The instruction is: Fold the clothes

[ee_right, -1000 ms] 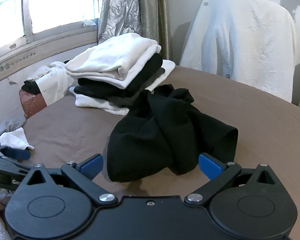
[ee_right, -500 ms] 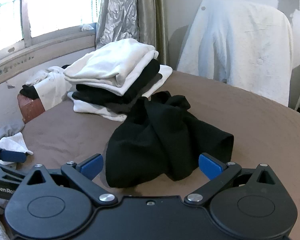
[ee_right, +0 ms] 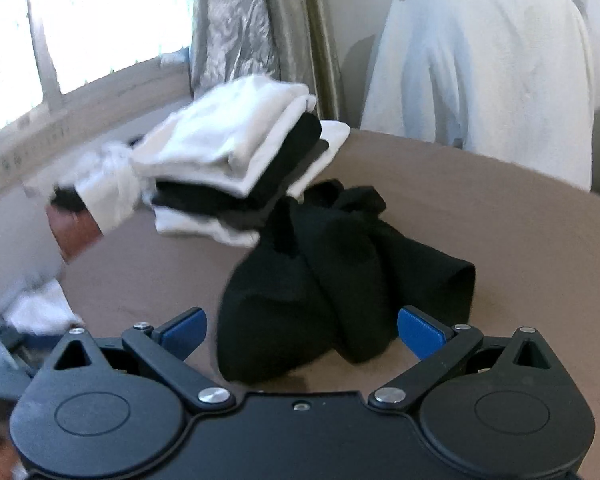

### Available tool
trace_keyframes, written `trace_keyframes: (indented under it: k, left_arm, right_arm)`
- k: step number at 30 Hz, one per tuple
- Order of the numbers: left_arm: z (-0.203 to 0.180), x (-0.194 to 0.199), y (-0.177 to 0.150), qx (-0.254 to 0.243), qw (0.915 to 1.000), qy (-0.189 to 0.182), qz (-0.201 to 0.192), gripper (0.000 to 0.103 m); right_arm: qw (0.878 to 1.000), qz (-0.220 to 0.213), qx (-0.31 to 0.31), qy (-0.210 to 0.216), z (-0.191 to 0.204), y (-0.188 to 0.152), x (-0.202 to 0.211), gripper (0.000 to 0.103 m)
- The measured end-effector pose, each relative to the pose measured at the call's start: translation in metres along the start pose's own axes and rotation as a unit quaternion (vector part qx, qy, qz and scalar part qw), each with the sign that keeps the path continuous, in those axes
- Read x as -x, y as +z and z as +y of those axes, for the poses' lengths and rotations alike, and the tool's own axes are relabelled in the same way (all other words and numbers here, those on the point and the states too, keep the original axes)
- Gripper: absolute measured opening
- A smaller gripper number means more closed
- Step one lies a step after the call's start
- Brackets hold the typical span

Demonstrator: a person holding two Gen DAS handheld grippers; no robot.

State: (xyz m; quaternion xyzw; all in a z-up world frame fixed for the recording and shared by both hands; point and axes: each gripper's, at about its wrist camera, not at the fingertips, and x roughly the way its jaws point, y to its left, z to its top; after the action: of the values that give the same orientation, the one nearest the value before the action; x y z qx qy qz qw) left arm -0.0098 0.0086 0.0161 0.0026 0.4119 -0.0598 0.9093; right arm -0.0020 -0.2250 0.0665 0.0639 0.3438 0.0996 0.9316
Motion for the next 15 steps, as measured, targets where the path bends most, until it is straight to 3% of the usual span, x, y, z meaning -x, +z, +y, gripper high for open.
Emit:
trace_keyframes:
  k: [3,7,11,15]
  left_arm:
    - [0.007,-0.017,0.001,0.01,0.9999,-0.011,0.003,0.103]
    - [0.018,-0.04,0.01,0.034,0.9994,-0.011,-0.002,0.103]
    - [0.021,-0.076,0.034,0.061,0.9965,-0.058,0.004,0.103]
    - [0.005,-0.12,0.07,0.009,0.9976,-0.067,0.015,0.103]
  right_arm:
    - [0.999,0.01,-0.033,0.036,-0.023,0.012,-0.005,0.103]
    - [0.991,0.053,-0.102,0.062,-0.063,0.002,-0.038,0.103]
    - [0.978,0.092,-0.166,0.085,-0.108,-0.007,-0.077,0.103]
    - [0.979,0.096,-0.175,0.05,-0.137,0.005,-0.116,0.103]
